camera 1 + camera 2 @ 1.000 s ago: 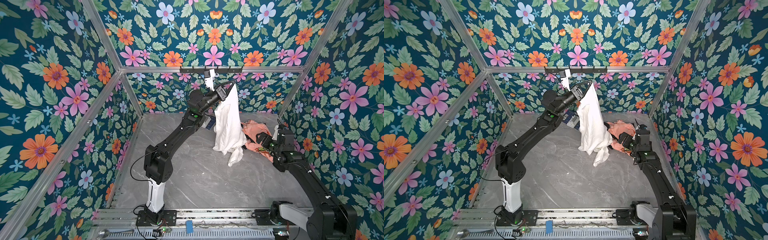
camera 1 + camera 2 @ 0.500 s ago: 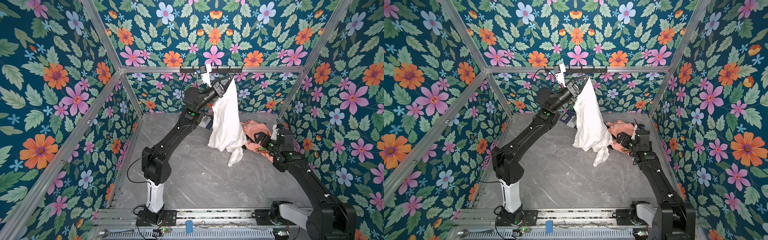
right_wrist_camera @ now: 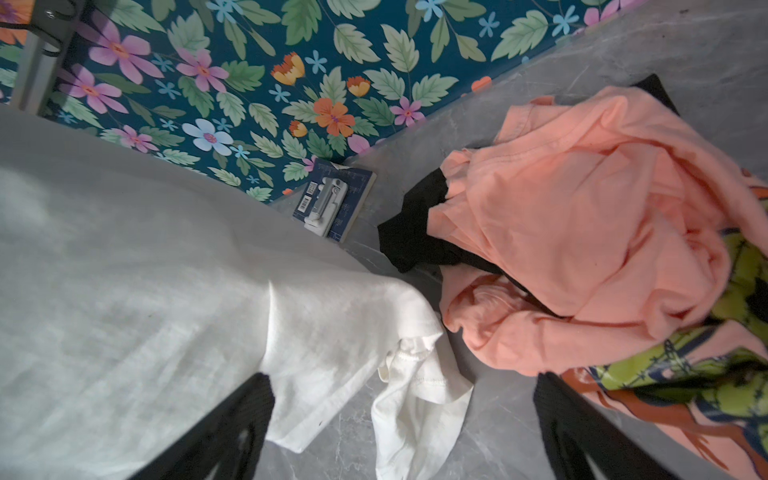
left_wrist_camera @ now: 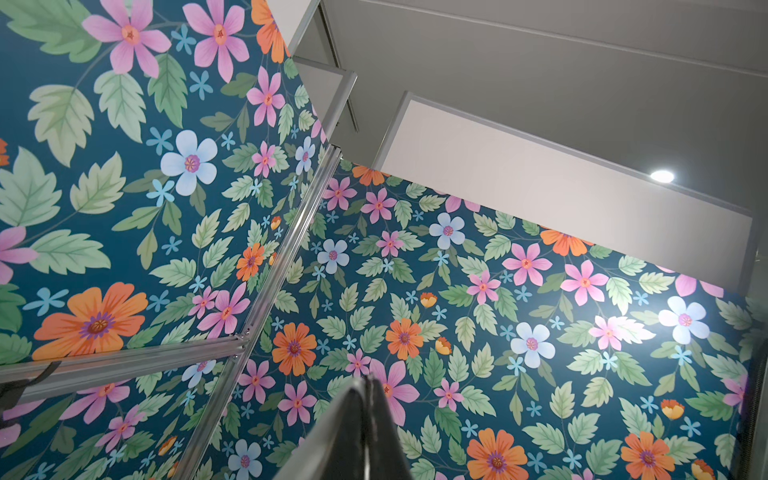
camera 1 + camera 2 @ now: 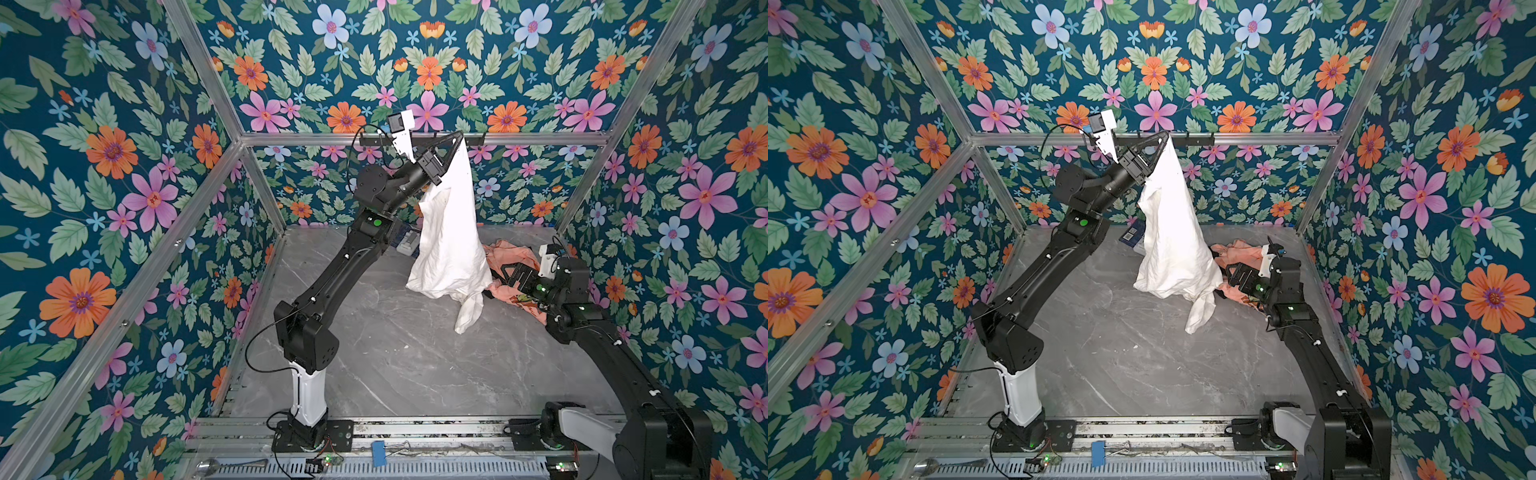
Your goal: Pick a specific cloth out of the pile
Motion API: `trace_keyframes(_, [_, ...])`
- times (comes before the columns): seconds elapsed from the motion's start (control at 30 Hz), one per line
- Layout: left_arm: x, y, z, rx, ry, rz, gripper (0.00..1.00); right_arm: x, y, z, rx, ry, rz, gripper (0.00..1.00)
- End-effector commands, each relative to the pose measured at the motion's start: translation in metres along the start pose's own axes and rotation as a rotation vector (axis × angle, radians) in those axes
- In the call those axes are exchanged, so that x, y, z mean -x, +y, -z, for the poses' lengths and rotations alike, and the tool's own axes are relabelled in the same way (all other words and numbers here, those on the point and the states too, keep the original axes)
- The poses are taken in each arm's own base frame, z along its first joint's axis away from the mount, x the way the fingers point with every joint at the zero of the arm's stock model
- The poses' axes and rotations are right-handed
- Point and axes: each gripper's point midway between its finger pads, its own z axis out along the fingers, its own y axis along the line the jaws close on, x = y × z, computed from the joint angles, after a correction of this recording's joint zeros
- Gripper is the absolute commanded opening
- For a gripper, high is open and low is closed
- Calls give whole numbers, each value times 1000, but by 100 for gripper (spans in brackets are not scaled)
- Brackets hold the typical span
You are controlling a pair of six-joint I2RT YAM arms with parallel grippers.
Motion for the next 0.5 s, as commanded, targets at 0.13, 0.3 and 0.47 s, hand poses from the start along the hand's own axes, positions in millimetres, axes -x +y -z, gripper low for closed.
trace_keyframes(0.13, [28,-21,2,-22,-40,-81,0,9,25,7,98,-33,79,99])
trace_keyframes(0.3, [40,-28,6,-5,-49,-122,0,2,35,5,141,-5,93,99])
trace_keyframes(0.47, [51,-40,11,1,-64,-161,0,-12,54,-1,196,35,161,98])
